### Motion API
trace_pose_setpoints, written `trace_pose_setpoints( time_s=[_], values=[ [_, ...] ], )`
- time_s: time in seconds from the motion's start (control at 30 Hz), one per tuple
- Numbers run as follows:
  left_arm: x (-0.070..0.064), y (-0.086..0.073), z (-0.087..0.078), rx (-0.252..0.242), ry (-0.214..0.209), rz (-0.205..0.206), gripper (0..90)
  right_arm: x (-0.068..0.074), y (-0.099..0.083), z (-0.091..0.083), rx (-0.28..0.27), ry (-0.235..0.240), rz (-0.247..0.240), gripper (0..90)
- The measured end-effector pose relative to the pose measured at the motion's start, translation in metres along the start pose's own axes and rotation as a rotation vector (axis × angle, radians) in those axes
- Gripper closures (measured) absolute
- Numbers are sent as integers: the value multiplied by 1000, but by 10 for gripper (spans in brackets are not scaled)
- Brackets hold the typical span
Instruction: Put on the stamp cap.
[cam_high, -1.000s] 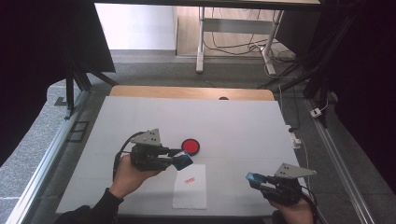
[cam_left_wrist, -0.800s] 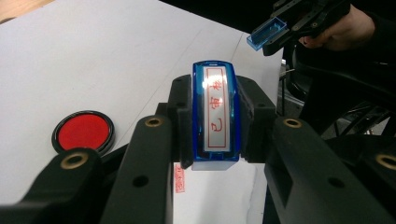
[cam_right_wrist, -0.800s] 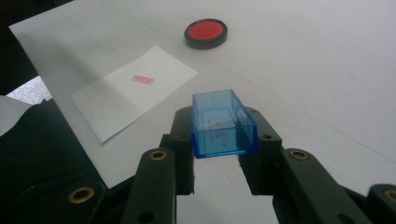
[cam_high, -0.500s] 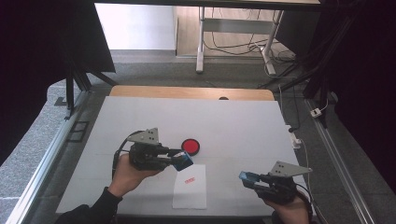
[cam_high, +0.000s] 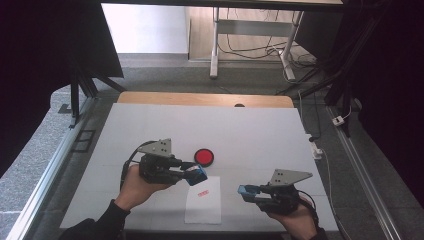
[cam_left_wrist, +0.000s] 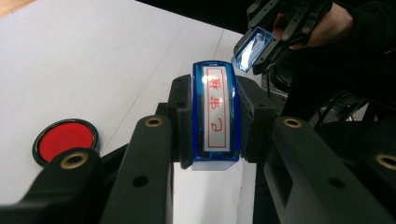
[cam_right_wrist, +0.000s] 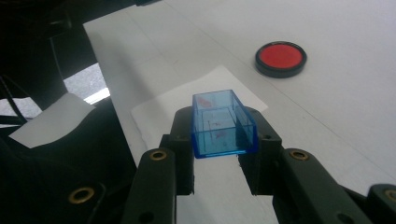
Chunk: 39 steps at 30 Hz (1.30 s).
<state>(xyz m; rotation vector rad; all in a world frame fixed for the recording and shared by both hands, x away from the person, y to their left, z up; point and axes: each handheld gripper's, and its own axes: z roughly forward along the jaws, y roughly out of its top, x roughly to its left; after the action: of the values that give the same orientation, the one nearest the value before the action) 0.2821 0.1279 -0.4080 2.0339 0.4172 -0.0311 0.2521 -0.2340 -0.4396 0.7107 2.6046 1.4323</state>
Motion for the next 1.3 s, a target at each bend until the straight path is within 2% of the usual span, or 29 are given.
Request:
trace_pose_setpoints(
  time_s=[0.3,0.53,0.73,0.93,1.07,1.3],
  values=[
    [2,-2,2,-5,-11,1,697,1,7,11,-26,72,-20,681],
    [3,-2,3,-7,-19,8,697,2,14,22,-14,114,-42,681],
    [2,-3,4,-6,-21,38,698,3,21,31,-11,142,-62,681],
    [2,-3,4,-7,-30,45,698,4,27,39,-26,166,-92,681],
    [2,-3,4,-5,-27,65,698,5,29,45,-28,182,-102,681],
    [1,-3,4,-7,-35,88,699,3,32,55,-7,217,-116,681]
  ],
)
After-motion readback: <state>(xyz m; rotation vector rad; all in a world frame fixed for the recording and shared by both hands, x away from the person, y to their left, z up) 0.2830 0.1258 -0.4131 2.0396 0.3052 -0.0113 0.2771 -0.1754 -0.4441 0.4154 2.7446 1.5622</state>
